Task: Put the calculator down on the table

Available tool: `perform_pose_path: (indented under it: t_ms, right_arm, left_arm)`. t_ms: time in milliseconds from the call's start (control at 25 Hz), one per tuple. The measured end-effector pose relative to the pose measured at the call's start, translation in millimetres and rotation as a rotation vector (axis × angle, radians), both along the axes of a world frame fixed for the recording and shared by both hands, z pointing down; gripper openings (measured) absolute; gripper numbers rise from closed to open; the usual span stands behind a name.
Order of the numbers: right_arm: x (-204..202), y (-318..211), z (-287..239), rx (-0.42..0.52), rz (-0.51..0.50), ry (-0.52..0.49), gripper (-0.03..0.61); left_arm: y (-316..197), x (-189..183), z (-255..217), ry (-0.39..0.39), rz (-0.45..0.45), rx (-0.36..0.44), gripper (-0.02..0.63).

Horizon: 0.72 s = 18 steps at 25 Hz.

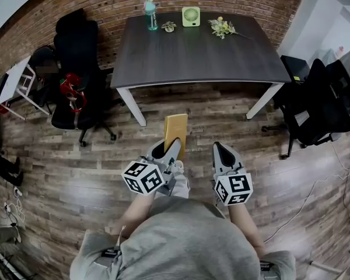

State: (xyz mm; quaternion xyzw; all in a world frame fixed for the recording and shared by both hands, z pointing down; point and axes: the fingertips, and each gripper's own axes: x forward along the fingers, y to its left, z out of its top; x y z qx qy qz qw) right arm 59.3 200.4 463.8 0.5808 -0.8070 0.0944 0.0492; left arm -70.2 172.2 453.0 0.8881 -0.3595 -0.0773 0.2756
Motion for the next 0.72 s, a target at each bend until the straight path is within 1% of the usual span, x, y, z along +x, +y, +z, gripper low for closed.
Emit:
perform_pose_path:
  t_ms: [720]
  right_arm:
    - [-8, -158, -24, 0.015, 0.015, 0.017, 0.002]
  left_arm:
    - [-158, -5, -20, 0.001, 0.026, 0.003, 0.089]
